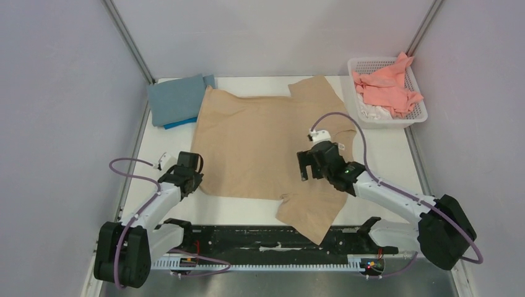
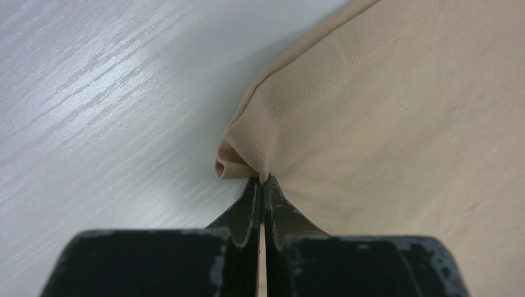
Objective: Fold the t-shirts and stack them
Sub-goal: Grab the side of the flattened tshirt closest away from the robot with both arms
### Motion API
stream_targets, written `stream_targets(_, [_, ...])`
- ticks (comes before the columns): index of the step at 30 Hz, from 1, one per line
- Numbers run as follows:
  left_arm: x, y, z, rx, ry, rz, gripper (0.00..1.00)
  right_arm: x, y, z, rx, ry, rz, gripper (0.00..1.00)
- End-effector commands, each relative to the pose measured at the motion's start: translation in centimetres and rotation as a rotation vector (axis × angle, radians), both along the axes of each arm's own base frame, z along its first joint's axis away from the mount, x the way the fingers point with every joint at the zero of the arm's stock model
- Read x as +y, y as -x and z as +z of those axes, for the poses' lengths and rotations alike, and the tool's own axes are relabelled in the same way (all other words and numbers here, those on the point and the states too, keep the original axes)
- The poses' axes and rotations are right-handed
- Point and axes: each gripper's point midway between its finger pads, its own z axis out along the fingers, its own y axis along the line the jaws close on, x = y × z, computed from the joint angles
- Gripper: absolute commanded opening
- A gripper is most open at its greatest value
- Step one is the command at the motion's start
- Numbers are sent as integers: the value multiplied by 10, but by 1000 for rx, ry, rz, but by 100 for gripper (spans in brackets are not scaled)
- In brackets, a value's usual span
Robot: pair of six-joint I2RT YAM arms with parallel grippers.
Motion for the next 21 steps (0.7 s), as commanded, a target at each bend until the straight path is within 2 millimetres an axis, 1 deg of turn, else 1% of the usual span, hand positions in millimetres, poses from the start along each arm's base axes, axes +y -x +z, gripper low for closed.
stream_targets(1, [6, 5, 5, -16, -14, 26, 2, 27, 52, -8, 98, 174, 223, 98])
stream_targets(3, [3, 4, 5, -26, -5, 14, 2, 42, 90, -17, 158, 242, 382, 98])
stream_targets(5, [2, 4, 3, -21, 0, 7, 2, 44, 127, -26, 242, 280, 486, 99])
stream_targets(6, [2, 5, 2, -16, -1, 6, 2, 41, 141, -29, 281, 280, 501, 99])
stream_targets(9, [1, 3, 2, -11, -6, -12, 2, 37, 188, -36, 400, 245, 614, 91])
stream_targets(12, [1, 4, 0, 14, -12, -27, 2, 34, 226, -46, 500, 205, 716, 83])
stream_targets(13, [0, 4, -1, 21, -11, -30, 2, 36, 235, -50, 521, 193, 751, 81])
stream_targets(14, [-1, 4, -1, 25, -9, -32, 2, 37, 250, -55, 560, 184, 805, 80])
stream_targets(15, [-1, 3, -1, 27, -7, -37, 2, 37, 258, -58, 581, 196, 832, 79])
stream_targets(17, [-1, 3, -1, 31, -9, -39, 2, 33, 266, -63, 599, 248, 865, 75])
stream_targets(19, [-1, 3, -1, 30, -11, -39, 2, 29, 271, -68, 621, 281, 876, 71])
stream_targets(21, [0, 4, 0, 27, -13, -37, 2, 22, 270, -72, 627, 317, 864, 67])
